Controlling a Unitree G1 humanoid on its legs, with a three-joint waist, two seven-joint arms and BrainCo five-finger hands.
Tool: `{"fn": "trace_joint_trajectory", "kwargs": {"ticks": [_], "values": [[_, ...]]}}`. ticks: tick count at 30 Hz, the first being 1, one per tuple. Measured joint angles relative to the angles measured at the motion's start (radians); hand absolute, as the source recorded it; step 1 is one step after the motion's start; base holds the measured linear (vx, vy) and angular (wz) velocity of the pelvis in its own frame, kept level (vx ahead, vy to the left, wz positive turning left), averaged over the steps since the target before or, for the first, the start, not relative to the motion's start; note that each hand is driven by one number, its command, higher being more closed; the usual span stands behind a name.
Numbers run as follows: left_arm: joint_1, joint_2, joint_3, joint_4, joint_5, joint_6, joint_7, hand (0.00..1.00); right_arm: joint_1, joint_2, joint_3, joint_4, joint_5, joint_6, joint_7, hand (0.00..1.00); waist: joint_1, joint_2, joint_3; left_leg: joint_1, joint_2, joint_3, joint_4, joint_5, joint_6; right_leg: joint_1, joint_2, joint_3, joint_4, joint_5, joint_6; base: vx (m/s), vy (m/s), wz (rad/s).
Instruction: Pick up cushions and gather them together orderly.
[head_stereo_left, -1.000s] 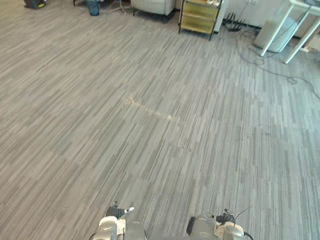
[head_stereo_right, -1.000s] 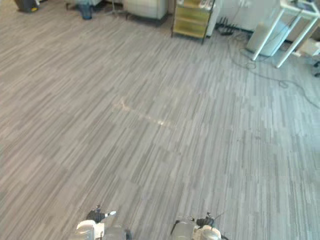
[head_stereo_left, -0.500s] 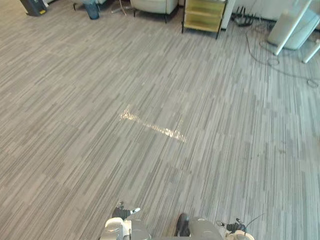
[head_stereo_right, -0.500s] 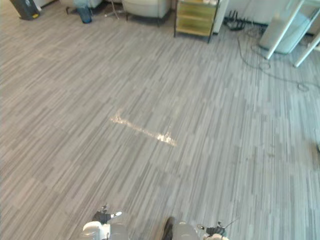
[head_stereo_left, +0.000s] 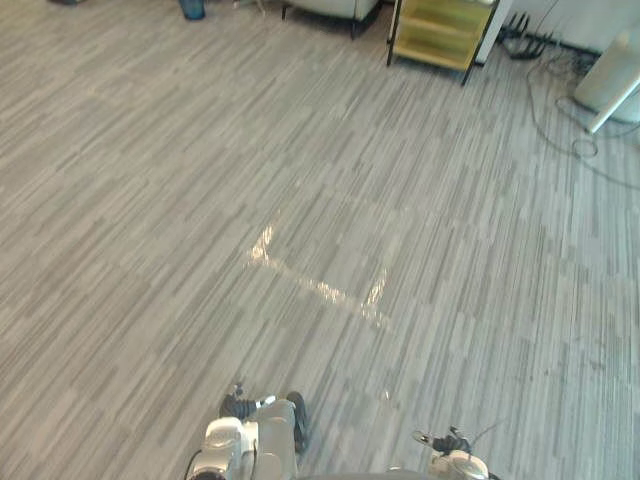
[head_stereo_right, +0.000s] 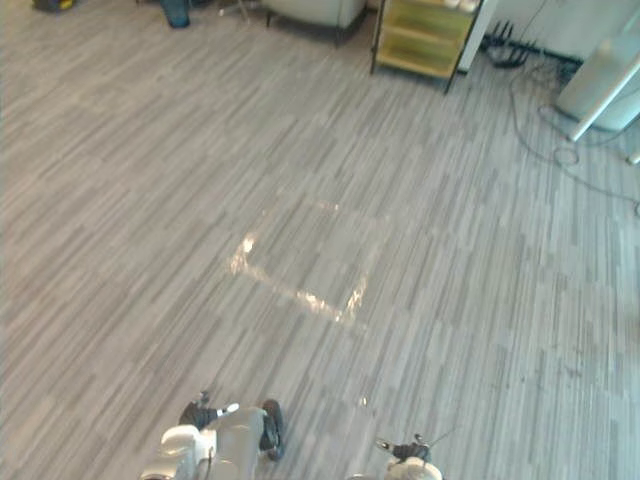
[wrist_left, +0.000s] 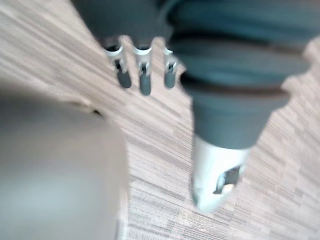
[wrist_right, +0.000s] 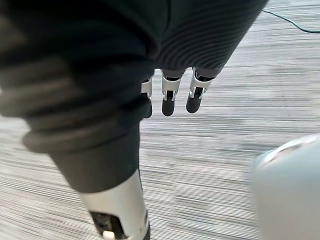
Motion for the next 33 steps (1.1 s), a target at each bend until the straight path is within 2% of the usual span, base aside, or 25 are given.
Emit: {"fn": "trace_joint_trajectory", "kwargs": {"ticks": [2, 4, 5, 6, 7, 8, 10, 11, 13, 14, 16, 19, 20, 21, 22, 23, 24, 25, 26, 27, 28, 29, 30, 31, 33], "values": [[0.009, -0.009, -0.013, 0.001, 0.0, 0.005, -0.001, 0.0, -0.003, -0.025, 0.001, -0.003, -0.003, -0.007, 0.004, 0.0, -0.013, 0.027, 0.012, 0.179, 0.015, -0.003, -0.122, -0.01, -0.002, -0.101, 0.032, -0.103, -0.083, -0.108, -0.072, 0.61, -0.102, -0.02], [0.003, -0.014, -0.013, 0.002, 0.0, 0.005, -0.001, 0.0, -0.014, -0.042, 0.002, -0.007, -0.006, -0.007, 0.007, 0.0, -0.022, 0.051, 0.026, 0.239, 0.043, -0.005, -0.162, -0.01, -0.002, -0.167, 0.077, -0.159, -0.268, -0.118, -0.085, 0.58, -0.199, 0.21], [0.008, -0.012, -0.013, 0.003, 0.0, 0.004, -0.001, 0.0, -0.014, -0.042, 0.001, -0.013, -0.006, -0.012, 0.009, 0.0, -0.036, 0.055, 0.029, 0.272, 0.054, -0.008, -0.184, -0.01, -0.003, -0.211, 0.11, -0.177, -0.532, -0.048, -0.072, 0.51, -0.218, 0.32], [0.01, -0.011, -0.013, 0.003, 0.0, 0.004, -0.001, 0.0, -0.014, -0.041, 0.001, -0.013, -0.006, -0.012, 0.009, 0.0, -0.038, 0.051, 0.027, 0.278, 0.052, -0.008, -0.188, -0.011, -0.005, -0.21, 0.114, -0.177, -0.568, -0.029, -0.071, 0.52, -0.259, 0.52], [0.02, -0.003, -0.014, 0.01, 0.001, 0.004, -0.002, 0.0, -0.004, -0.037, 0.001, -0.008, -0.006, -0.011, 0.01, 0.0, -0.05, 0.032, 0.026, 0.327, 0.039, -0.031, -0.204, -0.031, -0.038, -0.209, 0.13, -0.154, -0.779, 0.142, -0.082, 0.48, -0.249, 0.47], [0.025, -0.028, -0.014, 0.032, 0.001, 0.005, -0.002, 0.0, 0.003, -0.052, -0.005, 0.003, -0.006, -0.007, 0.009, 0.0, -0.052, 0.074, 0.016, 0.367, 0.079, -0.069, -0.201, -0.052, -0.07, -0.199, 0.169, -0.125, -0.725, 0.188, -0.133, 0.7, -0.348, 0.41], [0.025, -0.045, -0.011, 0.035, 0.002, 0.0, -0.003, 0.0, 0.005, -0.051, -0.024, -0.003, -0.007, -0.005, 0.008, 0.0, -0.046, 0.095, 0.007, 0.331, 0.104, -0.109, -0.11, -0.048, -0.074, -0.22, 0.175, -0.122, -0.641, 0.101, -0.144, 0.55, -0.315, 0.22], [0.021, -0.064, 0.009, 0.036, 0.013, 0.001, -0.006, 0.0, 0.012, -0.046, -0.066, -0.014, -0.006, -0.004, 0.01, 0.0, -0.055, 0.124, 0.011, 0.232, 0.159, -0.17, 0.174, -0.025, -0.103, -0.167, 0.192, -0.163, -0.606, 0.017, -0.16, 0.51, -0.36, 0.35], [0.025, -0.078, 0.051, 0.014, 0.019, 0.002, -0.014, 0.0, 0.034, -0.046, -0.06, -0.034, -0.003, -0.003, 0.009, 0.0, -0.05, 0.137, 0.019, 0.111, 0.229, -0.197, 0.497, 0.084, -0.152, -0.07, 0.235, -0.178, -0.625, -0.03, -0.181, 0.63, -0.344, 0.22], [0.031, -0.079, 0.071, -0.014, 0.019, -0.001, -0.022, 0.0, 0.041, -0.039, -0.056, -0.047, 0.003, -0.007, 0.009, 0.0, -0.04, 0.133, 0.024, 0.031, 0.27, -0.176, 0.671, 0.055, -0.151, 0.014, 0.26, -0.183, -0.653, -0.061, -0.193, 0.54, -0.211, 0.01], [0.03, -0.069, 0.069, -0.034, 0.019, -0.001, -0.025, 0.0, 0.036, -0.029, -0.056, -0.045, 0.015, -0.005, 0.009, 0.0, -0.034, 0.116, 0.027, -0.045, 0.274, -0.142, 0.722, 0.02, -0.135, 0.092, 0.268, -0.185, -0.697, -0.073, -0.19, 0.4, -0.146, -0.08], [0.019, -0.064, 0.065, -0.055, 0.018, -0.006, -0.023, 0.0, 0.015, -0.011, -0.057, -0.043, 0.042, -0.01, 0.006, 0.0, -0.018, 0.098, 0.028, -0.187, 0.238, -0.053, 0.517, -0.028, -0.106, 0.221, 0.266, -0.171, -0.83, -0.06, -0.168, 0.55, -0.123, -0.16], [0.011, -0.068, 0.056, -0.061, 0.018, -0.007, -0.022, 0.0, 0.006, -0.003, -0.057, -0.042, 0.042, -0.01, 0.004, 0.0, -0.001, 0.099, 0.029, -0.221, 0.189, -0.052, 0.308, -0.014, -0.108, 0.268, 0.256, -0.156, -0.88, -0.056, -0.158, 0.51, 0.041, -0.3], [0.006, -0.068, 0.052, -0.061, 0.018, -0.012, -0.022, 0.0, -0.002, -0.003, -0.057, -0.041, 0.042, -0.01, 0.002, 0.0, 0.011, 0.096, 0.031, -0.23, 0.139, -0.075, 0.084, 0.05, -0.113, 0.305, 0.24, -0.142, -0.916, -0.062, -0.146, 0.52, 0.073, -0.31], [0.005, -0.068, 0.05, -0.061, 0.017, -0.013, -0.022, 0.0, -0.007, 0.0, -0.057, -0.04, 0.042, -0.01, 0.002, 0.0, 0.014, 0.095, 0.031, -0.231, 0.124, -0.086, 0.008, 0.082, -0.12, 0.32, 0.236, -0.135, -0.927, -0.066, -0.137, 0.52, 0.118, -0.37], [0.005, -0.066, 0.025, -0.062, 0.015, -0.017, -0.02, 0.0, -0.012, 0.001, -0.049, -0.027, 0.042, -0.01, 0.001, 0.0, 0.024, 0.1, 0.029, -0.231, 0.103, -0.115, -0.133, 0.215, -0.155, 0.358, 0.235, -0.11, -0.958, -0.079, -0.108, 0.42, 0.108, -0.3], [0.005, -0.065, 0.023, -0.062, 0.014, -0.019, -0.02, 0.0, -0.013, 0.001, -0.043, -0.021, 0.041, -0.01, 0.001, 0.0, 0.026, 0.1, 0.028, -0.231, 0.1, -0.115, -0.13, 0.243, -0.154, 0.363, 0.237, -0.102, -0.965, -0.083, -0.101, 0.55, 0.147, -0.42], [0.0, -0.054, 0.006, -0.059, 0.013, -0.019, -0.02, 0.0, -0.022, 0.007, -0.017, 0.0, 0.039, -0.01, 0.001, 0.0, 0.028, 0.087, 0.021, -0.226, 0.076, -0.119, -0.107, 0.307, -0.112, 0.389, 0.214, -0.075, -0.961, -0.094, -0.086, 0.56, 0.138, -0.08], [-0.01, -0.036, -0.013, -0.053, 0.019, -0.018, -0.022, 0.0, -0.023, 0.015, -0.013, 0.005, 0.038, -0.01, 0.002, 0.0, 0.011, 0.055, 0.014, -0.235, 0.042, -0.128, -0.076, 0.267, -0.064, 0.353, 0.167, -0.064, -0.884, -0.093, -0.085, 0.57, 0.139, -0.01], [-0.012, -0.031, -0.013, -0.051, 0.019, -0.018, -0.022, 0.0, -0.023, 0.014, -0.014, 0.005, 0.037, -0.01, 0.002, 0.0, 0.009, 0.052, 0.016, -0.237, 0.04, -0.126, -0.062, 0.261, -0.051, 0.337, 0.16, -0.055, -0.845, -0.094, -0.083, 0.55, 0.14, 0.11], [-0.018, -0.027, -0.008, -0.042, 0.012, -0.019, -0.021, 0.0, -0.013, 0.008, -0.017, 0.008, 0.032, -0.007, 0.002, 0.0, 0.01, 0.042, 0.022, -0.227, 0.038, -0.111, -0.008, 0.207, -0.041, 0.258, 0.131, -0.012, -0.633, -0.088, -0.067, 0.53, 0.155, -0.07], [-0.019, -0.014, -0.014, -0.035, 0.006, -0.018, -0.021, 0.0, -0.012, 0.007, -0.02, 0.006, 0.036, -0.006, 0.002, 0.0, 0.008, 0.021, 0.03, -0.176, 0.024, -0.091, 0.012, 0.151, -0.03, 0.144, 0.077, 0.026, -0.343, -0.01, 0.023, 0.54, 0.149, -0.11], [-0.02, -0.013, -0.015, -0.033, 0.005, -0.018, -0.021, 0.0, -0.014, 0.006, -0.02, 0.006, 0.035, -0.006, 0.002, 0.0, 0.008, 0.017, 0.033, -0.162, 0.022, -0.089, 0.013, 0.141, -0.027, 0.123, 0.064, 0.033, -0.283, 0.002, 0.036, 0.52, 0.106, -0.03], [-0.02, 0.002, -0.031, -0.022, 0.0, -0.014, -0.021, 0.0, -0.016, 0.004, -0.018, 0.005, 0.033, -0.007, 0.006, 0.0, -0.002, 0.009, 0.039, -0.097, 0.008, -0.089, 0.019, 0.093, -0.023, 0.044, 0.01, 0.006, -0.065, -0.008, 0.019, 0.6, 0.058, 0.06], [-0.012, 0.005, -0.043, -0.01, 0.0, -0.008, -0.017, 0.0, -0.015, -0.003, -0.017, -0.004, 0.031, -0.009, 0.008, 0.0, -0.009, 0.015, 0.042, 0.003, 0.009, -0.096, -0.007, 0.057, -0.02, -0.005, -0.022, -0.063, 0.019, -0.046, -0.029, 0.48, 0.008, 0.1]]}}
